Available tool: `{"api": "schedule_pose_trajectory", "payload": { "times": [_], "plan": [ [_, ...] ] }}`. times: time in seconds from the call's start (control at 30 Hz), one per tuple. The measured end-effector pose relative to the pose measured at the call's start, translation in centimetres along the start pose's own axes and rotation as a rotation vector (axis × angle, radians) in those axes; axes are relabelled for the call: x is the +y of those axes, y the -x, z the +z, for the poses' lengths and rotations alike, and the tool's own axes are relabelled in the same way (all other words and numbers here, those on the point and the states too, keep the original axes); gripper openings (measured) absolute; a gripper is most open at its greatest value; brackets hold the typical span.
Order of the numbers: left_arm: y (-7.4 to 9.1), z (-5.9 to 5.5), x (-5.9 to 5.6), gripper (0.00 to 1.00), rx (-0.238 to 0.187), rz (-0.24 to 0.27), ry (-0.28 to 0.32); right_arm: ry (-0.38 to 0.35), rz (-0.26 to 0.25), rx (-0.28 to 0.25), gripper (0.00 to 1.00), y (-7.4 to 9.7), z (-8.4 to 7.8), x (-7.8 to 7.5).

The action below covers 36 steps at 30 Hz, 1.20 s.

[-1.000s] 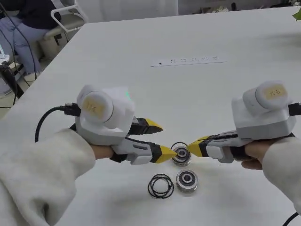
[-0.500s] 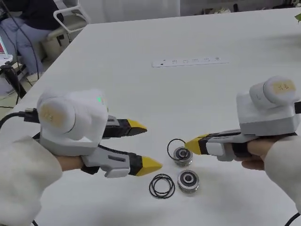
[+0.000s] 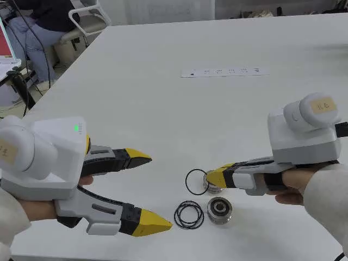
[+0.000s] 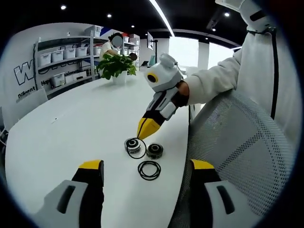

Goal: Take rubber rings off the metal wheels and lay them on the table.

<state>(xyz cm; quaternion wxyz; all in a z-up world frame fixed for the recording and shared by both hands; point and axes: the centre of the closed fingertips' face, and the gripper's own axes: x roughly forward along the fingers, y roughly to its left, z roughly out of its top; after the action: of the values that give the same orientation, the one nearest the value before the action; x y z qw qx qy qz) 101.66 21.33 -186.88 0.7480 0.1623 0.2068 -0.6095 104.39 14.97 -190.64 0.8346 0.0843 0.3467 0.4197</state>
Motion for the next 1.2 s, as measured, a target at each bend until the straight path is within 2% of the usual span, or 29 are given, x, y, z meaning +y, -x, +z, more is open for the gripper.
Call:
{"api": "schedule_pose_trajectory", "payload": {
  "times": [0.1,0.3,0.57,0.97,1.07,1.2],
  "plan": [
    [0.2,-0.2,0.2,0.74,-0.008,0.004,0.02,0.013,0.011,0.022,0.0,-0.3,-0.4,0.4],
    [0.5,-0.5,-0.2,0.84,-0.031,-0.015,0.057,0.032,0.036,0.053,0.0,-0.7,-1.0,1.1],
    [0.2,-1.4,-0.6,0.92,-0.002,-0.036,0.077,0.045,0.066,0.094,0.0,-1.1,-2.0,1.9],
    [-0.1,-2.1,-0.6,0.89,0.022,-0.04,0.097,0.089,0.12,0.192,0.0,-2.0,-4.3,3.2],
    [-0.2,-2.3,-0.6,0.89,0.026,-0.039,0.1,0.108,0.115,0.21,0.0,-2.1,-4.7,3.1],
    [-0.2,-2.4,-0.7,0.88,0.033,-0.043,0.105,0.116,0.093,0.209,0.0,-2.1,-4.7,2.5]
  ]
}}
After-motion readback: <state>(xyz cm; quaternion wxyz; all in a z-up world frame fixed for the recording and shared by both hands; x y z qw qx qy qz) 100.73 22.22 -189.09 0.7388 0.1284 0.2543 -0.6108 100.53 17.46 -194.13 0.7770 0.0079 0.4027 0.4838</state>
